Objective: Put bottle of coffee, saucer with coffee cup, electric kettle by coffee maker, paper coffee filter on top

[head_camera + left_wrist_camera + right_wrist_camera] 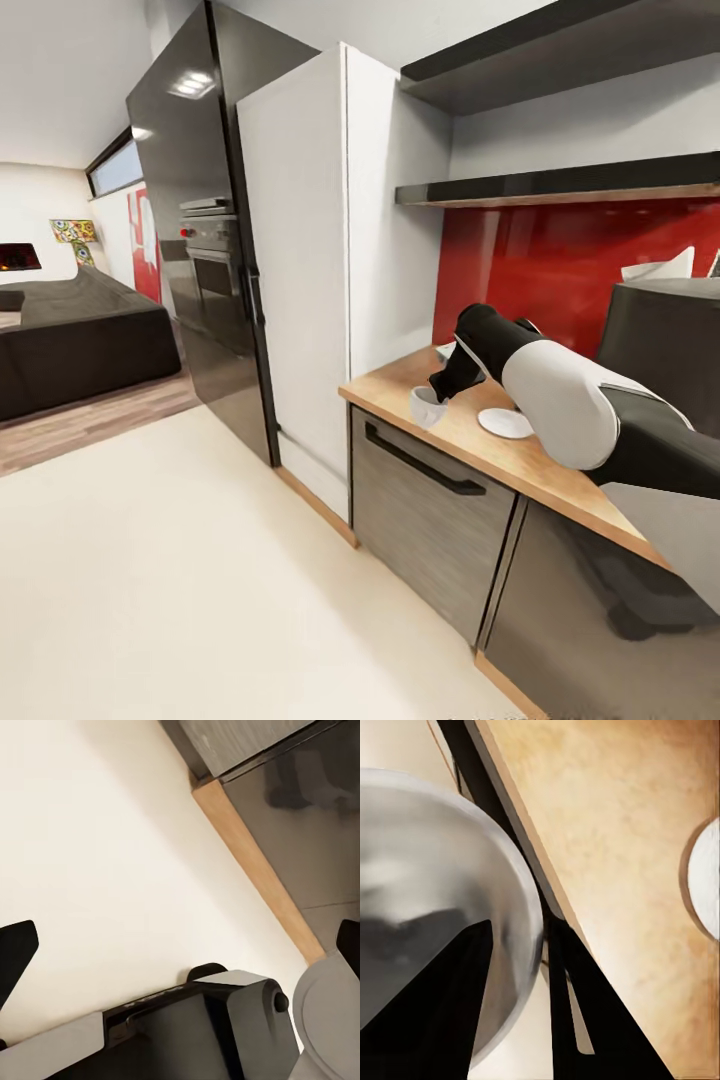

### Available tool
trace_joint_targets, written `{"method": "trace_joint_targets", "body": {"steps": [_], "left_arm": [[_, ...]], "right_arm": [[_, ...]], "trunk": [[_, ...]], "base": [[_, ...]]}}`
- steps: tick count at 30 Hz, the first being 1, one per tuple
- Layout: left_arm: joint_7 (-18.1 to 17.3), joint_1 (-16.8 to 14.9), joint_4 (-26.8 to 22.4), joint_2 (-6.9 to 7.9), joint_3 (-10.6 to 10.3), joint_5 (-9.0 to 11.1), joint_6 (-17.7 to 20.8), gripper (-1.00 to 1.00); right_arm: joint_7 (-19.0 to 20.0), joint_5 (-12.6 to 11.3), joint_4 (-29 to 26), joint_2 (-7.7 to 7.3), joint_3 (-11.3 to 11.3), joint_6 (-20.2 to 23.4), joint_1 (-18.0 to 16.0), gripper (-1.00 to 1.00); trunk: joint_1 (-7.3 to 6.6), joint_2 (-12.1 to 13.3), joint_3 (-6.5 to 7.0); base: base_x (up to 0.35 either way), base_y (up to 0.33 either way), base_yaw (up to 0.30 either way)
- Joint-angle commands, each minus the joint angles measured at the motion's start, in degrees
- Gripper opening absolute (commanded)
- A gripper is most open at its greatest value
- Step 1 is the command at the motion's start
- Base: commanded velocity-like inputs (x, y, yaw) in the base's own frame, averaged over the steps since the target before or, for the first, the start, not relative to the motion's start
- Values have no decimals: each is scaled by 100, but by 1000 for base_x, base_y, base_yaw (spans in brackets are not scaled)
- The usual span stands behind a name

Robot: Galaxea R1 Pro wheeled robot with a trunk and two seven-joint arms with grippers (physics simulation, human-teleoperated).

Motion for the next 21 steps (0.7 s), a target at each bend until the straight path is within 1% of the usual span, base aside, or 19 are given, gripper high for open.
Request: {"method": "trace_joint_targets", "body": {"steps": [1,10,13,15,16,18,21], "left_arm": [[-6,-2,0,2,-48,37,-49,100],[-6,-2,0,2,-48,37,-49,100],[-6,-2,0,2,-48,37,-49,100],[-6,-2,0,2,-48,37,-49,100],[-6,-2,0,2,-48,39,-49,100],[-6,-2,0,2,-48,38,-49,100],[-6,-2,0,2,-48,39,-49,100]], "right_arm": [[31,62,-10,4,-35,20,-3,-100],[30,65,-10,4,-35,19,2,-100],[30,75,-10,3,-35,22,3,-100],[30,81,-40,5,-35,23,2,-100],[30,92,-195,7,-29,24,3,-100],[31,99,-285,5,-24,24,4,-100],[31,106,-357,0,-19,24,4,-100]], "trunk": [[0,-3,-7],[0,-3,-7],[0,-3,-7],[0,-3,-7],[0,-3,-7],[0,-3,-7],[0,-3,-7]], "base": [[19,18,-227],[5,4,-239],[57,63,-63],[200,200,-11],[231,227,-4],[236,232,-2],[211,211,-1]]}}
